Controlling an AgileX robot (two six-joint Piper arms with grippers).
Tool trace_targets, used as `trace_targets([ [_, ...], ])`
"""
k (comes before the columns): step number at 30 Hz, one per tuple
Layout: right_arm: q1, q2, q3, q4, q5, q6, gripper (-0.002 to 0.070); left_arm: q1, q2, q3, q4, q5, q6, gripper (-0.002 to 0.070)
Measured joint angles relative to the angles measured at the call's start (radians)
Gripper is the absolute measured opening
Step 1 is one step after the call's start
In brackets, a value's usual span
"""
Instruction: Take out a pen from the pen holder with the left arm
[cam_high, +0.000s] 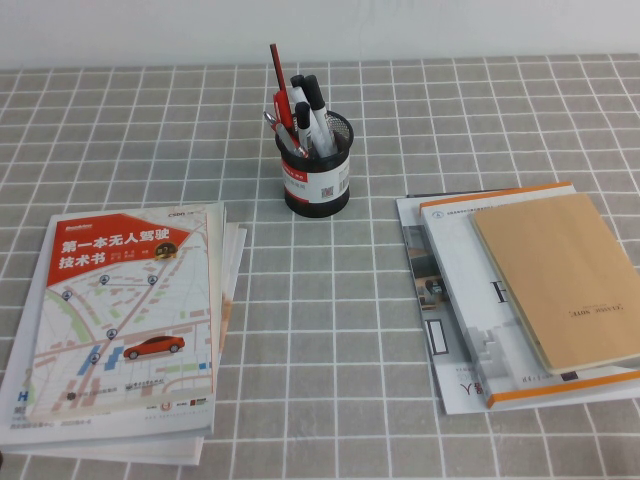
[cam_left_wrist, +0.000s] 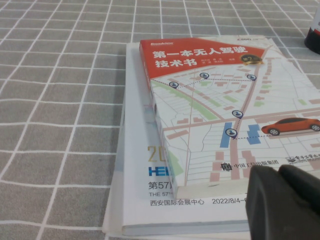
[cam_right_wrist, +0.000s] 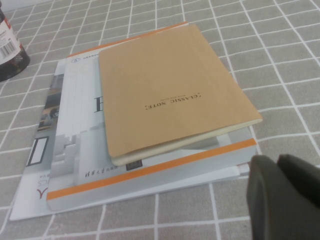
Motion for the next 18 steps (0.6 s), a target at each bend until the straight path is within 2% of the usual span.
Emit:
trace_targets([
  [12,0.0,0.0,0.0,0.0,0.0,0.0,-0.0013,0.0,0.0,0.002,0.008,-0.011,-0.015,-0.0005],
  [15,0.0,0.0,0.0,0.0,0.0,0.0,-0.0013,0.0,0.0,0.002,-0.162,-0.094,-0.131,-0.0005],
  [18,0.0,0.0,0.0,0.0,0.0,0.0,-0.0013,0.0,0.0,0.002,-0.456,-0.219,-0.317,-0.0005],
])
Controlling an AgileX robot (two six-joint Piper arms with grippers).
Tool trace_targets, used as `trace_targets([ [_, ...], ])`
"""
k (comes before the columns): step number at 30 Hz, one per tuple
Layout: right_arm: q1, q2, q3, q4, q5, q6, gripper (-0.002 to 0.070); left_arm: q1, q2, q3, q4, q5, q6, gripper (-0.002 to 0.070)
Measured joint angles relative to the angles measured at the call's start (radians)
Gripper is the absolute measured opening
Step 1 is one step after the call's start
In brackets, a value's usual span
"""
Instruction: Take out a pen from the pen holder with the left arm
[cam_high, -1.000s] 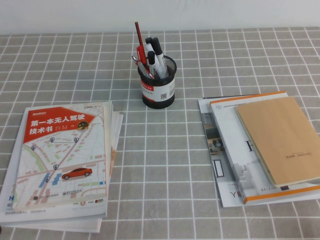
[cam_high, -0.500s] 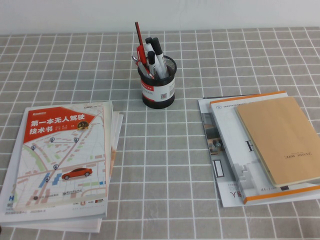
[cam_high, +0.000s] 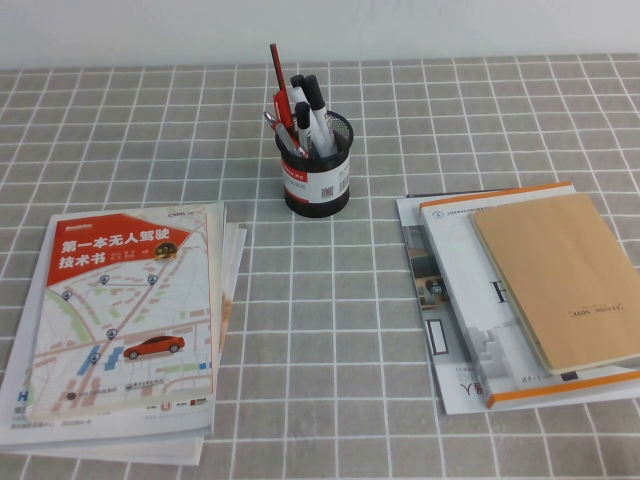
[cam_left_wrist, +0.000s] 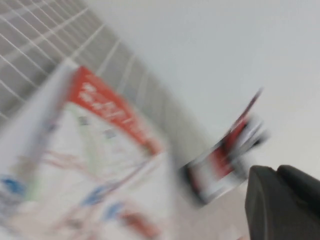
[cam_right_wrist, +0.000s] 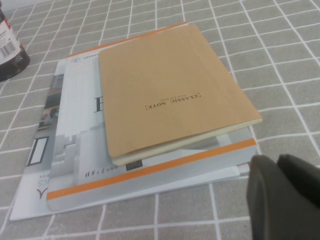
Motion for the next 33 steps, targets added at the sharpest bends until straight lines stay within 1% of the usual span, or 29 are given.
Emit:
trace_targets([
  [2,0.0,0.0,0.0,0.0,0.0,0.0,-0.0013,-0.001,0.0,0.0,-0.114,-0.078,-0.054,-0.0005],
  [3,0.0,0.0,0.0,0.0,0.0,0.0,-0.0013,-0.001,0.0,0.0,-0.144,-0.128,-0.057,-0.0005],
  [6,0.0,0.0,0.0,0.0,0.0,0.0,-0.0013,-0.001,0.0,0.0,-0.186,-0.26,-0.016,-0.0005],
  [9,0.0,0.0,0.0,0.0,0.0,0.0,-0.0013,-0.001,0.0,0.0,-0.202,-0.302,-0.011,-0.0005],
  [11,0.0,0.0,0.0,0.0,0.0,0.0,-0.0013,-0.001,0.0,-0.011,-0.198,-0.235,-0.014,-0.0005],
  [12,0.0,0.0,0.0,0.0,0.0,0.0,-0.0013,-0.001,0.005,-0.036,-0.176,-0.159,0.004,-0.0005],
  [14,0.0,0.0,0.0,0.0,0.0,0.0,-0.0013,-0.002,0.038,-0.118,-0.111,-0.016,0.07,-0.0005],
  [15,0.0,0.0,0.0,0.0,0.0,0.0,-0.0013,-0.004,0.083,-0.174,-0.071,0.05,0.137,-0.0005],
  [16,0.0,0.0,0.0,0.0,0.0,0.0,-0.0013,-0.003,0.12,-0.22,-0.042,0.071,0.171,-0.0005],
  [17,0.0,0.0,0.0,0.0,0.0,0.0,-0.0013,-0.003,0.173,-0.29,-0.002,0.098,0.238,-0.0005],
  [20,0.0,0.0,0.0,0.0,0.0,0.0,-0.0013,-0.003,0.335,-0.44,0.069,0.116,0.398,0.0008],
  [22,0.0,0.0,0.0,0.0,0.0,0.0,-0.0013,-0.003,0.456,-0.518,0.083,0.116,0.467,0.0048],
  [24,0.0,0.0,0.0,0.0,0.0,0.0,-0.0013,-0.004,0.563,-0.584,0.078,0.112,0.503,0.0138],
  [26,0.0,0.0,0.0,0.0,0.0,0.0,-0.0013,-0.02,0.674,-0.629,0.045,0.089,0.518,0.0265],
  [27,0.0,0.0,0.0,0.0,0.0,0.0,-0.0013,-0.038,0.726,-0.645,0.025,0.067,0.526,0.0331],
  [28,0.0,0.0,0.0,0.0,0.0,0.0,-0.0013,-0.059,0.766,-0.656,0.013,0.047,0.531,0.038],
  [29,0.0,0.0,0.0,0.0,0.0,0.0,-0.0013,-0.096,0.825,-0.67,0.0,0.012,0.541,0.044],
  [31,0.0,0.0,0.0,0.0,0.0,0.0,-0.0013,-0.157,0.904,-0.682,-0.01,-0.04,0.572,0.0487],
  [33,0.0,0.0,0.0,0.0,0.0,0.0,-0.0013,-0.241,0.999,-0.694,-0.014,-0.114,0.631,0.0512],
])
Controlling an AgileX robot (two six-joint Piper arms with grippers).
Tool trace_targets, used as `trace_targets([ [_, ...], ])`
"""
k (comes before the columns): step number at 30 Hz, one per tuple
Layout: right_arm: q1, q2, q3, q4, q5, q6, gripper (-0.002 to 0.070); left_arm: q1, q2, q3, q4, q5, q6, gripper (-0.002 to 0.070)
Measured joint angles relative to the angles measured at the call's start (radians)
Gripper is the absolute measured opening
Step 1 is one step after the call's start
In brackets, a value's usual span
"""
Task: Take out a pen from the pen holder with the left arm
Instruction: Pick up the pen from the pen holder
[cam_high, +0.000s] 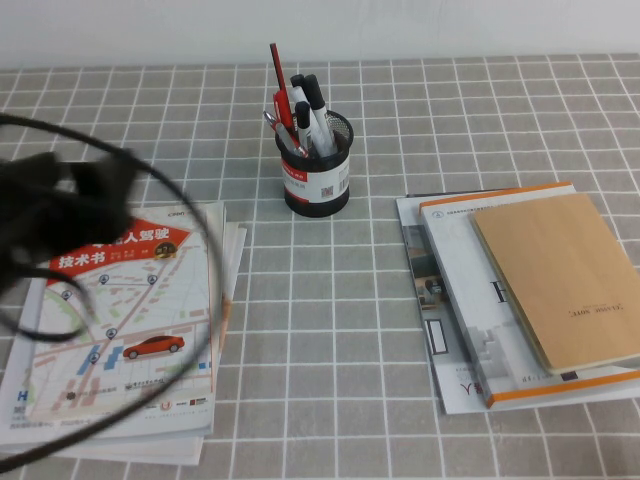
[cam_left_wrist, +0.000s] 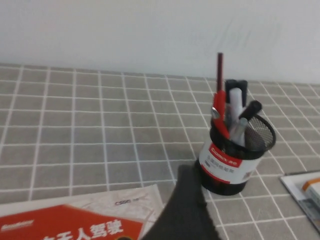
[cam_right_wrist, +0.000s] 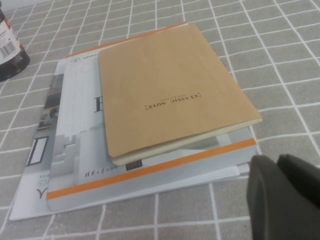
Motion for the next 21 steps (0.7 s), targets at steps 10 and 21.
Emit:
trace_targets([
  [10,0.0,0.0,0.0,0.0,0.0,0.0,-0.0013,-0.259,0.353,-0.059,0.023,-0.398,0.137,0.053],
  [21,0.0,0.0,0.0,0.0,0.0,0.0,-0.0013,-0.265,0.631,-0.238,0.139,-0.447,-0.093,0.0531],
])
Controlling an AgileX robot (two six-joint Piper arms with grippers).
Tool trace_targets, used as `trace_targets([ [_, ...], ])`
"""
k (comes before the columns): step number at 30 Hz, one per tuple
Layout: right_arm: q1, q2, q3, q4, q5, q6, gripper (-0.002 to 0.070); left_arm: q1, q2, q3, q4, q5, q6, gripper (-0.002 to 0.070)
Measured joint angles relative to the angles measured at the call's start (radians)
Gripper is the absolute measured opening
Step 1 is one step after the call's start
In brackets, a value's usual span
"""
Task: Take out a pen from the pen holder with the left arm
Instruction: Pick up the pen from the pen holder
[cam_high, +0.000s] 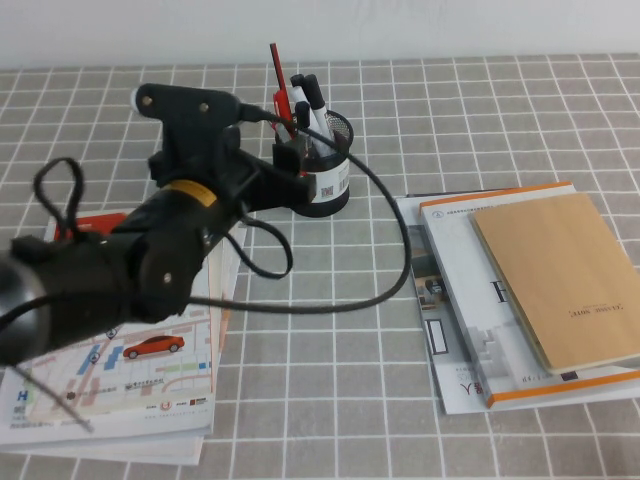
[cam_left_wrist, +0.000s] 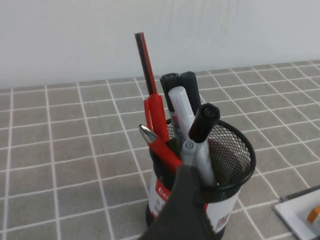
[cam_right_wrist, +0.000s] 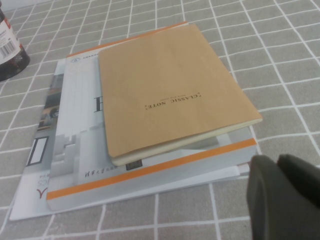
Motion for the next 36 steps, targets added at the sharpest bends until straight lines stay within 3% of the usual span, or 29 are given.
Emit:
trace_targets([
  [22,0.0,0.0,0.0,0.0,0.0,0.0,-0.0013,0.034,0.231,-0.105,0.096,-0.201,-0.255,0.0532],
  [28,0.0,0.0,0.0,0.0,0.0,0.0,-0.0013,0.034,0.282,-0.118,0.175,-0.261,-0.315,0.0531],
  [36,0.0,0.0,0.0,0.0,0.0,0.0,-0.0013,0.034,0.333,-0.163,0.191,-0.296,-0.33,0.0464],
])
